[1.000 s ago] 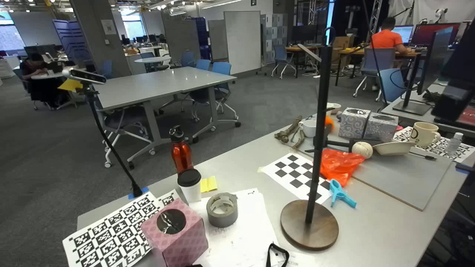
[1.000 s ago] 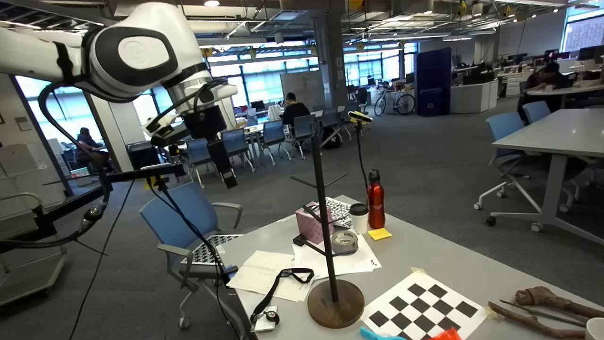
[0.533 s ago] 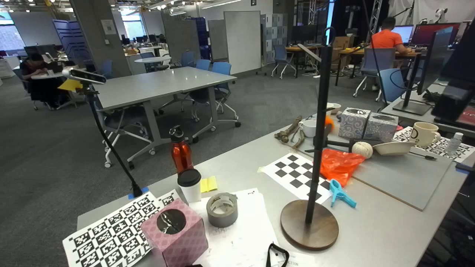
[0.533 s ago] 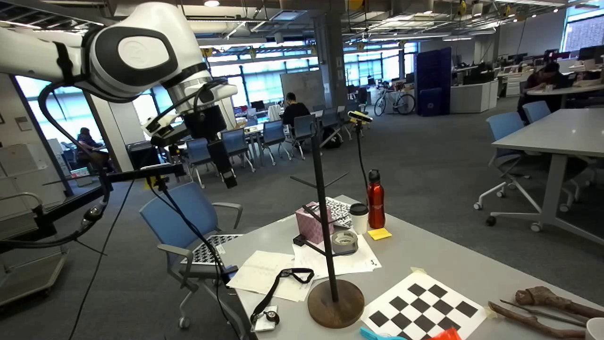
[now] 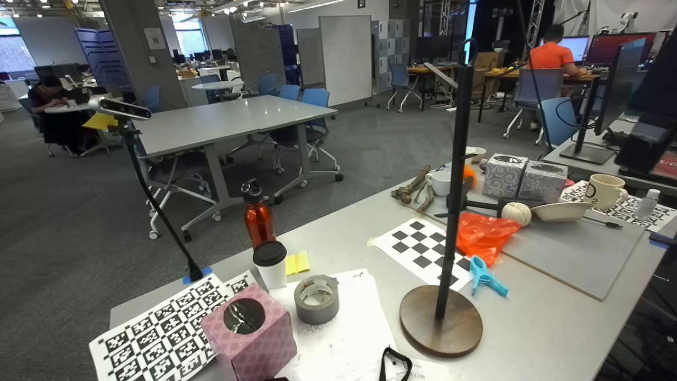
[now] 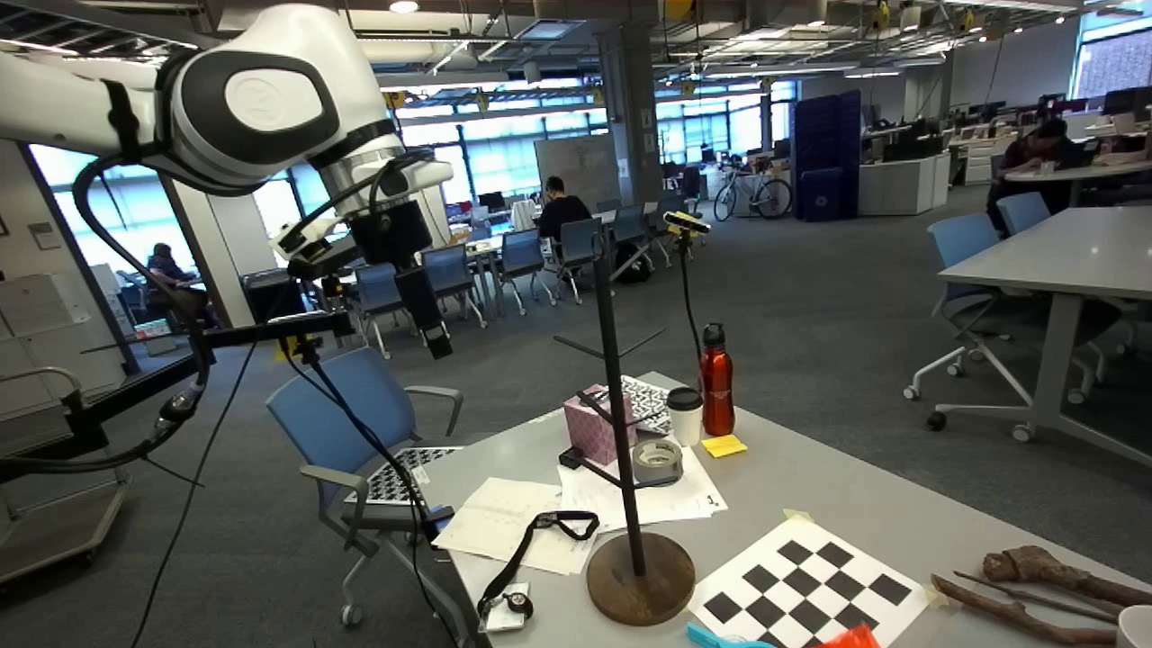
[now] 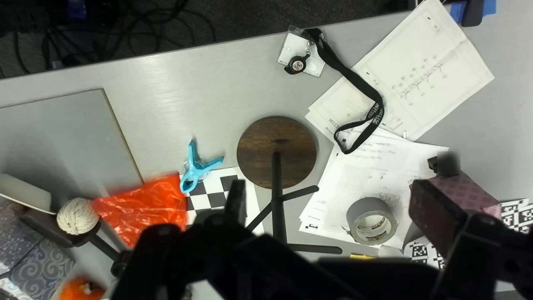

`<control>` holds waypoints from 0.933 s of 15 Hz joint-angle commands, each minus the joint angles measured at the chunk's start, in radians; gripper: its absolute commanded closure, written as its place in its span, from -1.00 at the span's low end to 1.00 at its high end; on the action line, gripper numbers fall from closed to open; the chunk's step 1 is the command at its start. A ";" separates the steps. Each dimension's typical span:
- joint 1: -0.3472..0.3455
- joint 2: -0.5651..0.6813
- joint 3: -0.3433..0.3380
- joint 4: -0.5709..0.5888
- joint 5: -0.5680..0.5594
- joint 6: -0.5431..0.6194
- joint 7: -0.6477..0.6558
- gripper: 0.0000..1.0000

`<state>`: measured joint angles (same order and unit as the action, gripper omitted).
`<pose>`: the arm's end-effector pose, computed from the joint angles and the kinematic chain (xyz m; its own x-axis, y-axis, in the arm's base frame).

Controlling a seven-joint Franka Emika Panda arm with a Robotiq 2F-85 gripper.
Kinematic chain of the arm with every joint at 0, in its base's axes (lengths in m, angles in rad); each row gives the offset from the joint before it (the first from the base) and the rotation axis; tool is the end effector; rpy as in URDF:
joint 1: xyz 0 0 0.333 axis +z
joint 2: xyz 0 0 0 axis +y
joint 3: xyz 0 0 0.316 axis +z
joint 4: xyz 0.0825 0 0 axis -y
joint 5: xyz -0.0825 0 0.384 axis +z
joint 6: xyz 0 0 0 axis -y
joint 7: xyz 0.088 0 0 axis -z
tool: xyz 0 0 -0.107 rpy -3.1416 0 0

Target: Take the peg from the table and hang it on the black stand

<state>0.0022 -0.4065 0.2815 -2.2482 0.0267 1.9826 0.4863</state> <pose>0.4266 0.1387 0.5312 0.9635 -0.2210 0.1512 -0.2258 -0.9740 0.0155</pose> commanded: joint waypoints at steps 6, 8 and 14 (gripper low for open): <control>0.019 -0.002 -0.046 -0.019 -0.008 0.002 -0.023 -1.00; 0.017 -0.005 -0.061 -0.041 -0.004 0.008 -0.033 -1.00; 0.005 -0.009 -0.094 -0.118 -0.010 0.040 -0.031 -1.00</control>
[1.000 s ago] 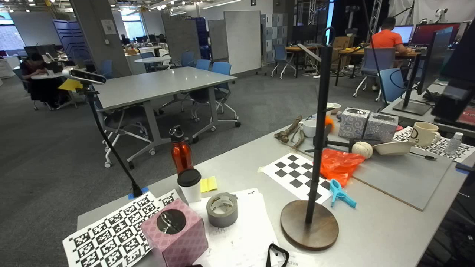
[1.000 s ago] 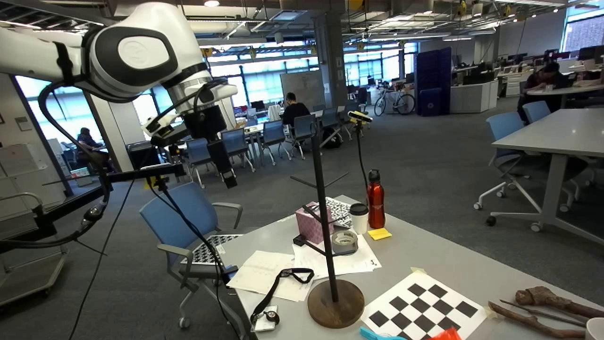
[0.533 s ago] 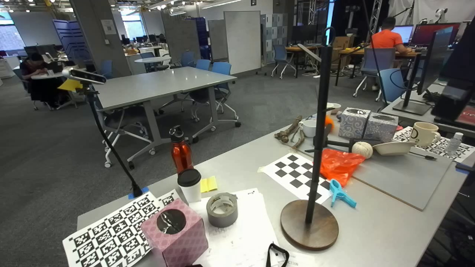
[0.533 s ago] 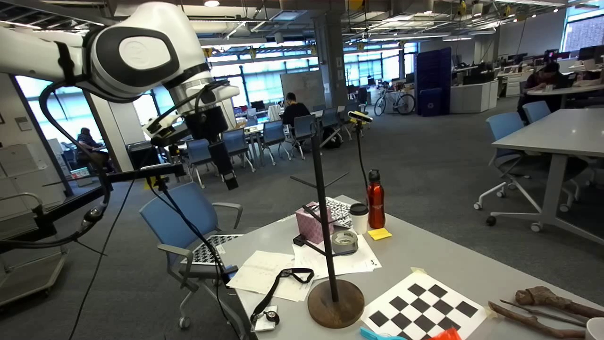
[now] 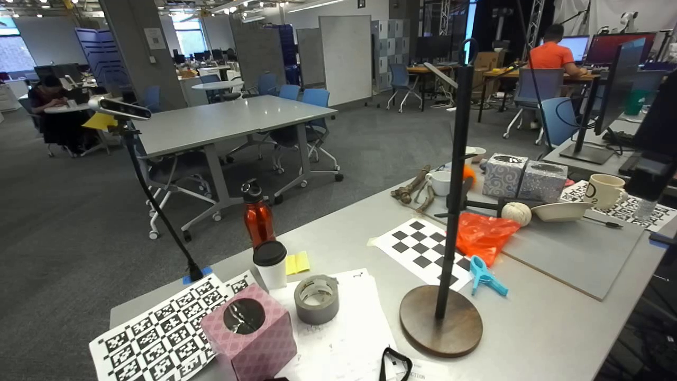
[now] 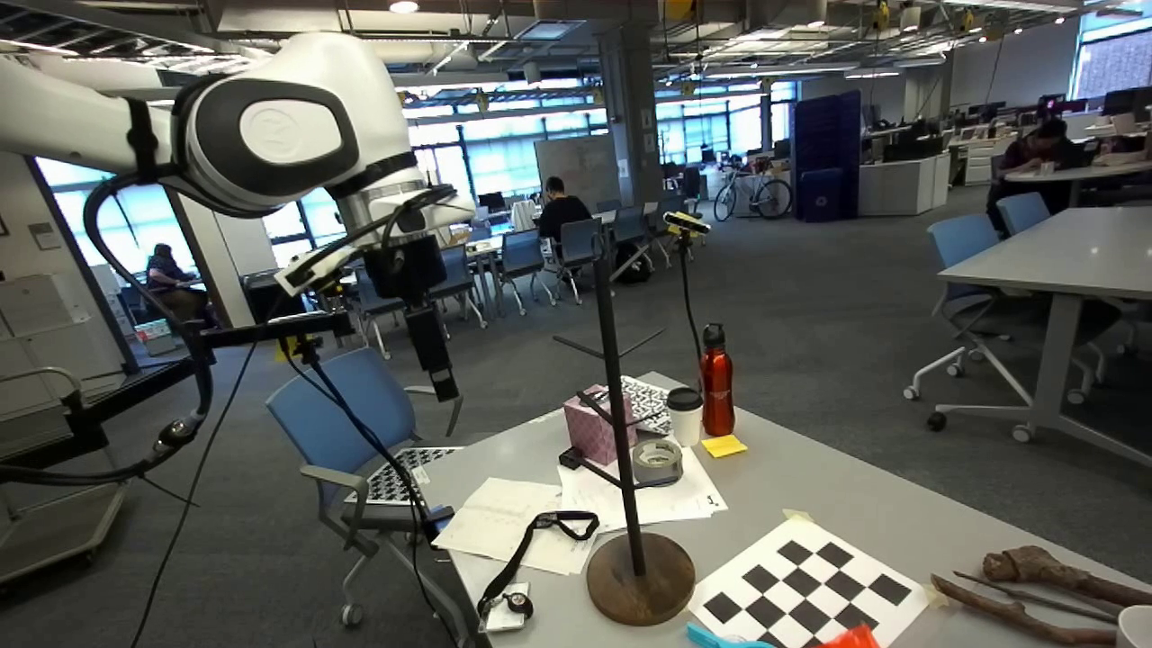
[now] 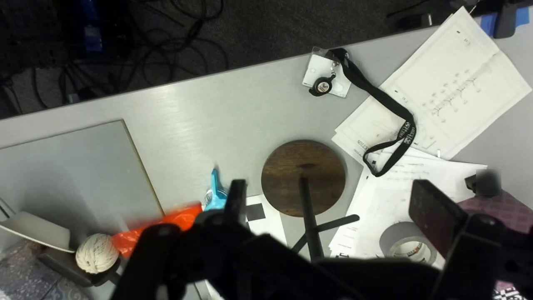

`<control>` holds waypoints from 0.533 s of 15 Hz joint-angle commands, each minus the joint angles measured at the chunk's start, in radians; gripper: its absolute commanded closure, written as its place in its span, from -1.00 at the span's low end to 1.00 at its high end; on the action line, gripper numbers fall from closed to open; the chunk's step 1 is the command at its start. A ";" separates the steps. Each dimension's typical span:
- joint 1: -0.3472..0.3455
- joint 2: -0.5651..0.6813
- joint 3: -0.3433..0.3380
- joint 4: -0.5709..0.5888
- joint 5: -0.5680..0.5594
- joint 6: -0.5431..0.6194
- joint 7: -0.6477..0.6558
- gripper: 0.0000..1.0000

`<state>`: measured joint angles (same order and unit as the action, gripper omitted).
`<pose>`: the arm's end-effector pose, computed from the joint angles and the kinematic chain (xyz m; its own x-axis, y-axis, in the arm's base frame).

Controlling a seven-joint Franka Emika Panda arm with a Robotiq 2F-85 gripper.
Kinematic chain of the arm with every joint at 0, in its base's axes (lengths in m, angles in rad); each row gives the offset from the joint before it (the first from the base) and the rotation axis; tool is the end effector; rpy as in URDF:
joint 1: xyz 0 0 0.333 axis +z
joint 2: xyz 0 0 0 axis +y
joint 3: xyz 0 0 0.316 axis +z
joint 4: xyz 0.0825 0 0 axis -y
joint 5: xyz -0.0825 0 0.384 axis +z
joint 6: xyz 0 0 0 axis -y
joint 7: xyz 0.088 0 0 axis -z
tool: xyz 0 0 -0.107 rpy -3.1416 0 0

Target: Take the peg from the table and hang it on the black stand

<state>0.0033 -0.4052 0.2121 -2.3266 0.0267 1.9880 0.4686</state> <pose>0.4249 0.1011 0.4964 0.9590 -0.2722 0.0788 -0.2749 -0.9611 0.0252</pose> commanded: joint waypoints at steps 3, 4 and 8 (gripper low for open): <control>0.008 0.001 -0.027 -0.034 -0.003 0.021 0.003 -1.00; 0.007 0.001 -0.031 -0.042 -0.003 0.028 0.002 -1.00; 0.006 0.001 -0.033 -0.049 -0.003 0.033 0.002 -1.00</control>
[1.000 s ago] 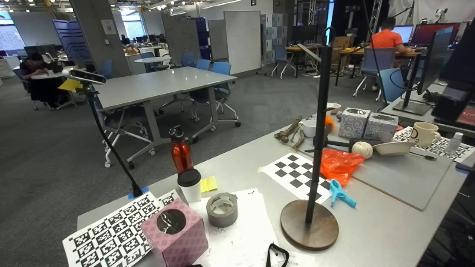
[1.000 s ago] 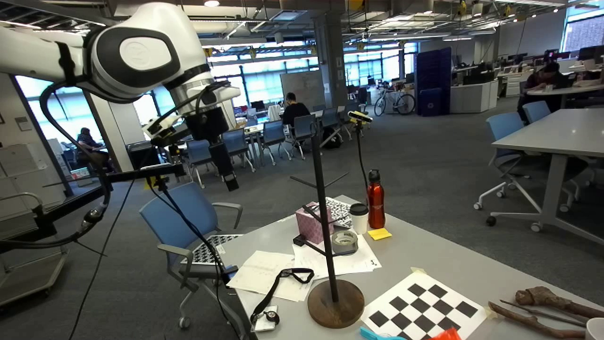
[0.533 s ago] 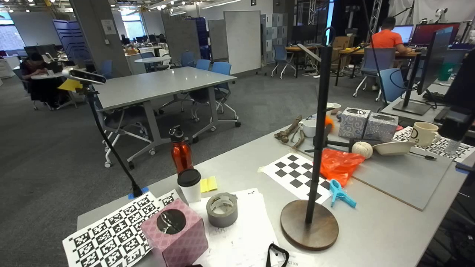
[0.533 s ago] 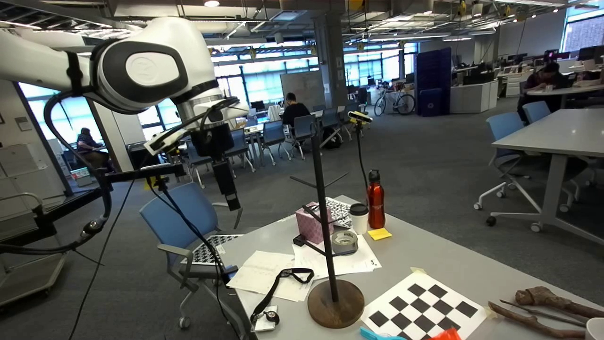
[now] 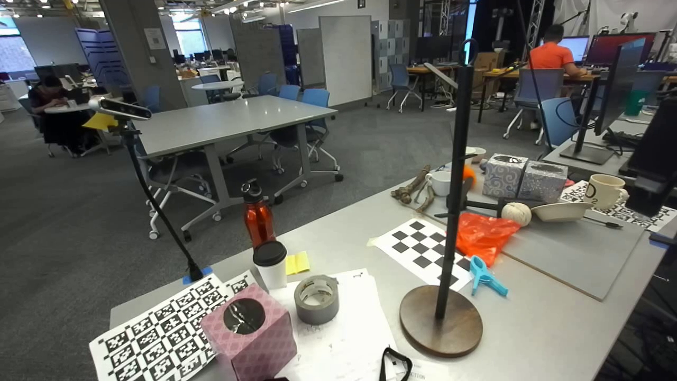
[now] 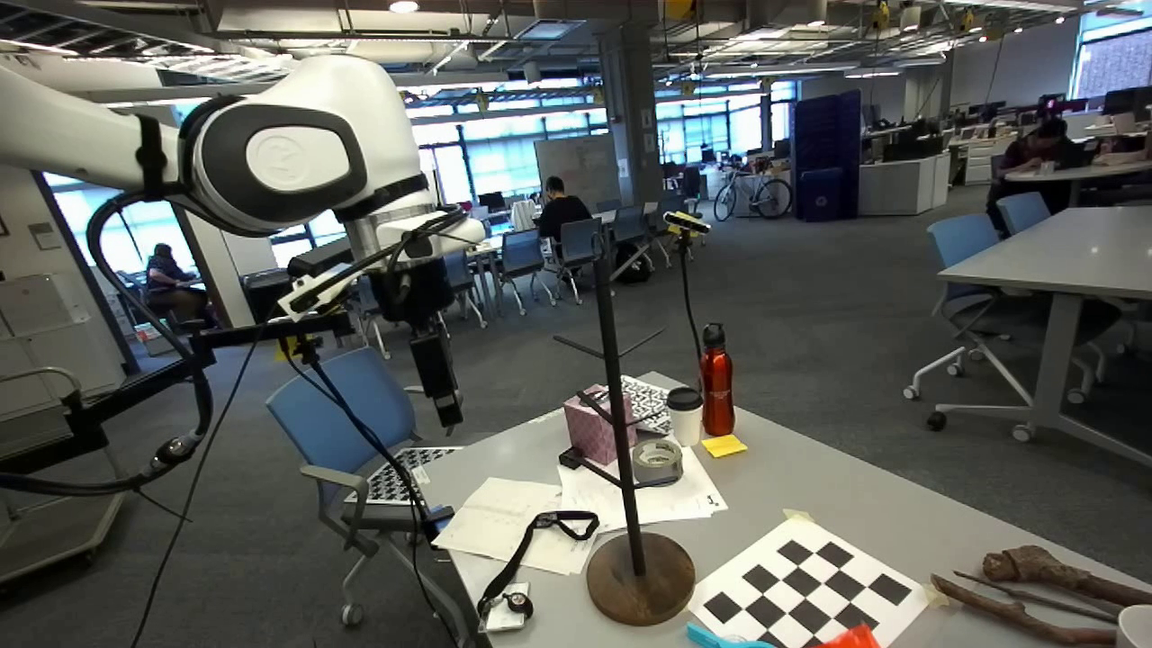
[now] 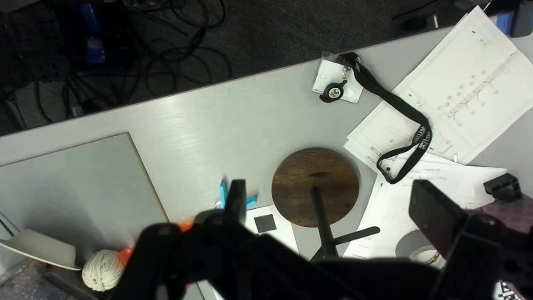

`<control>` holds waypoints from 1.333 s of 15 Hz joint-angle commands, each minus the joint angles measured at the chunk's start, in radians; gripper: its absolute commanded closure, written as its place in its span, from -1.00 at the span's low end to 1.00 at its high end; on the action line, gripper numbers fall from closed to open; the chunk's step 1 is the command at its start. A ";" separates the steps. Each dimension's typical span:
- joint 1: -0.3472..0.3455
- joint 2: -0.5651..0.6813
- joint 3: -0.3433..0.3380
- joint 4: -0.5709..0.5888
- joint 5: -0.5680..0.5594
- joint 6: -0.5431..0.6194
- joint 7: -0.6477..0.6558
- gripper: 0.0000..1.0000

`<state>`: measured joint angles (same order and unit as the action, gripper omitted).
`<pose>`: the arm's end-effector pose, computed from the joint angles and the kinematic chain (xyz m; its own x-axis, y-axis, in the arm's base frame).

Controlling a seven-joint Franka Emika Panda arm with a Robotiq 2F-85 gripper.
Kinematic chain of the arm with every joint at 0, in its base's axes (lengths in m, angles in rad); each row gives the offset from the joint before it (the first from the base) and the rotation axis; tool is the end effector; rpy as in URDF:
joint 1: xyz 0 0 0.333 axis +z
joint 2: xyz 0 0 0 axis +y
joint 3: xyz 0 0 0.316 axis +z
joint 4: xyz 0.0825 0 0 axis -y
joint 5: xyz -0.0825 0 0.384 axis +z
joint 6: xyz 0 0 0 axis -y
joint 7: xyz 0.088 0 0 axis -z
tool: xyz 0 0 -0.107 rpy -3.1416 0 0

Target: Take the peg from the table and hang it on the black stand

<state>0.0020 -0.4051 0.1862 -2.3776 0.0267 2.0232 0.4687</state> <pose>0.4227 0.0862 0.4761 0.9523 -0.2988 0.0621 -0.3007 -0.9534 0.0229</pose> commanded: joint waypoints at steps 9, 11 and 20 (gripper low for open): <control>-0.024 0.022 -0.030 -0.013 -0.027 0.023 0.007 -1.00; -0.038 0.034 -0.043 -0.014 -0.047 0.030 0.004 -1.00; -0.100 0.171 -0.109 -0.024 -0.081 0.269 0.063 -1.00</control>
<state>-0.0832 -0.2896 0.0871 -2.4013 -0.0339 2.1995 0.4881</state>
